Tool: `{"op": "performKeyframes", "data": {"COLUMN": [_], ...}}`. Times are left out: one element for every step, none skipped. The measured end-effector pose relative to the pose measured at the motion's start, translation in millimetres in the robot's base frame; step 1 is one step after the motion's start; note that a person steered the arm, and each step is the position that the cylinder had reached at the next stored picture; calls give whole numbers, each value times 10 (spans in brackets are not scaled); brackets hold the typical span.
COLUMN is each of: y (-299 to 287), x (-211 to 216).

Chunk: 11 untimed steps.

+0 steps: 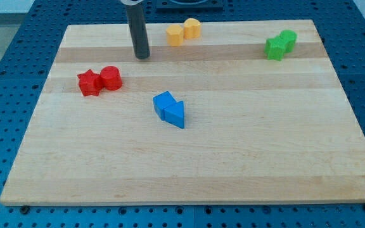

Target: Separate the red blocks

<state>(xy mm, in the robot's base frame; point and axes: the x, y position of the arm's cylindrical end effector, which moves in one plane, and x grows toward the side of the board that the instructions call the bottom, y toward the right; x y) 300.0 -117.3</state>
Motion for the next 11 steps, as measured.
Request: {"op": "performKeyframes", "data": {"y": [-244,-327,-351,-462,-612,-759,-915,-1065,-1168,-1167,-1382], "x": [0,4,57,285,701,1129,1554,1959,2309,2356,2222]}}
